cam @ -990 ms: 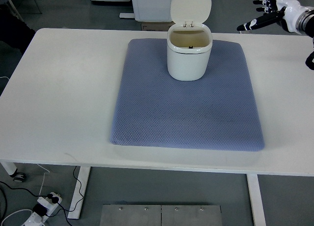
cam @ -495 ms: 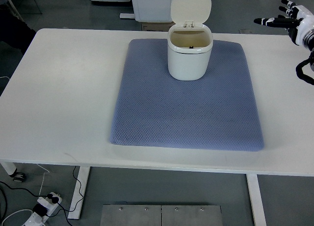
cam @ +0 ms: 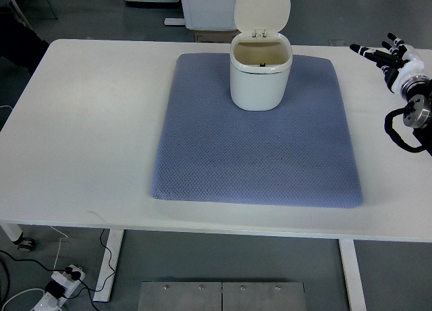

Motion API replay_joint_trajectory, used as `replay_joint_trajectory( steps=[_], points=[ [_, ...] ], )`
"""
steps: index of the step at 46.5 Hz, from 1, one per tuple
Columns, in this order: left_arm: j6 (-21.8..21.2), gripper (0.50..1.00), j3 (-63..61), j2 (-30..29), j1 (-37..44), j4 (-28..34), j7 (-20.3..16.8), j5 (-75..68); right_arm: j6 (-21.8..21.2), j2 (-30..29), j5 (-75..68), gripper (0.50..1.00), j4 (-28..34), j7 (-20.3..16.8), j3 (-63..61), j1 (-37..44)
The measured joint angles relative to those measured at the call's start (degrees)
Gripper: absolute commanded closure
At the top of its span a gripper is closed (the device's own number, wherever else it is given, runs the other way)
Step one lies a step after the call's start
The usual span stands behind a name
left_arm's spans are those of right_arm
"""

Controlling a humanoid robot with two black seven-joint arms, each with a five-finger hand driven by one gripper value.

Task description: Put lemon in trash with right hand

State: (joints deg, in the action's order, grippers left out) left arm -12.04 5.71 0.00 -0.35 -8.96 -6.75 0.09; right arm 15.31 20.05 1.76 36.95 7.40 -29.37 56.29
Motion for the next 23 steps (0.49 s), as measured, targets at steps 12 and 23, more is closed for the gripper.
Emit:
replay_joint_trajectory(
  steps=[12,23],
  points=[
    [0.00,0.500,0.01,0.00,-0.06,-0.01,-0.01,0.00,1.35,-4.68,-0.10,0.500,0.04,5.52,-7.23,-3.95],
    [0.00,0.500,0.00,0.00,-0.02,0.00,-0.01,0.00,2.37,-8.13,-0.05,0.500,0.06,7.83,-7.73,-4.84]
  ],
)
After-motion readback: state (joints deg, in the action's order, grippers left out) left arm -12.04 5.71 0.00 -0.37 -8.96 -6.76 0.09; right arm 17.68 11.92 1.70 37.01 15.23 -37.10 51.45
